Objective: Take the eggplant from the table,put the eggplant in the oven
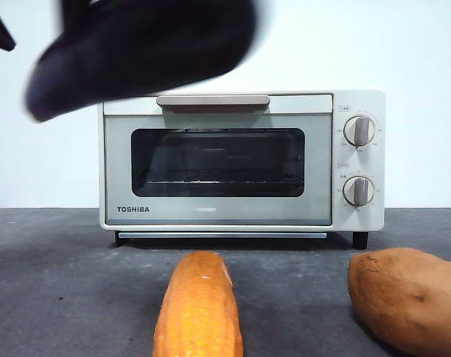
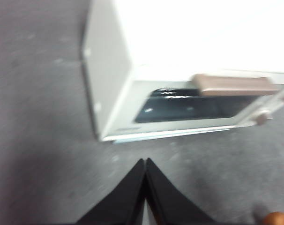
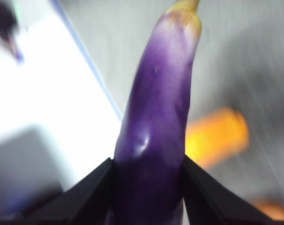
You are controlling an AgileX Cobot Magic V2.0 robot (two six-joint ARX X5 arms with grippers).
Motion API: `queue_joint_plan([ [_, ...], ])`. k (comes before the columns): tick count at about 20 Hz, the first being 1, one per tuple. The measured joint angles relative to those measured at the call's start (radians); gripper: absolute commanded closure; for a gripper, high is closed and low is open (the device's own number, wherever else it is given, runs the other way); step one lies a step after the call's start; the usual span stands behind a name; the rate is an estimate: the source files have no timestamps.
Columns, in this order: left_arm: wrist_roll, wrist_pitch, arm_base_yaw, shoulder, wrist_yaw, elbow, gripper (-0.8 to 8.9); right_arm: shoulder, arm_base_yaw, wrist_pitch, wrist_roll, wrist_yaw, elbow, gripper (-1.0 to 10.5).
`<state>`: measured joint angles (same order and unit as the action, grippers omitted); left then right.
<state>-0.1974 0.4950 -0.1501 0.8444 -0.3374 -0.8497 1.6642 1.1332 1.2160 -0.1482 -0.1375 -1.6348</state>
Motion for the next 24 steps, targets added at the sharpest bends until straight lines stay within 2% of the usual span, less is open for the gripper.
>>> queue_joint_plan([
  [3, -0.019, -0.041, -0.064, 0.04, 0.0, -0.008, 8.07, -0.099, 0.001, 0.122, 0.037, 0.086, 0.002, 8.3],
  [8, -0.026, -0.065, -0.19, 0.173, 0.03, -0.1, 8.07, -0.245, 0.002, 0.127, 0.04, 0.243, 0.001, 8.3],
  [12, -0.018, -0.067, -0.268, 0.327, 0.038, -0.24, 8.07, -0.371, 0.003, 0.127, 0.018, 0.396, 0.001, 8.3],
  [14, -0.002, -0.064, -0.299, 0.408, 0.048, -0.316, 8.07, -0.422, 0.003, 0.127, -0.01, 0.442, 0.001, 8.3],
  [20, 0.032, -0.044, -0.371, 0.643, 0.055, -0.508, 8.07, -0.578, 0.004, 0.127, -0.1, 0.455, 0.001, 8.3],
  [24, 0.077, -0.005, -0.399, 0.747, 0.124, -0.576, 8.07, -0.658, 0.004, 0.127, -0.138, 0.455, 0.001, 8.3],
])
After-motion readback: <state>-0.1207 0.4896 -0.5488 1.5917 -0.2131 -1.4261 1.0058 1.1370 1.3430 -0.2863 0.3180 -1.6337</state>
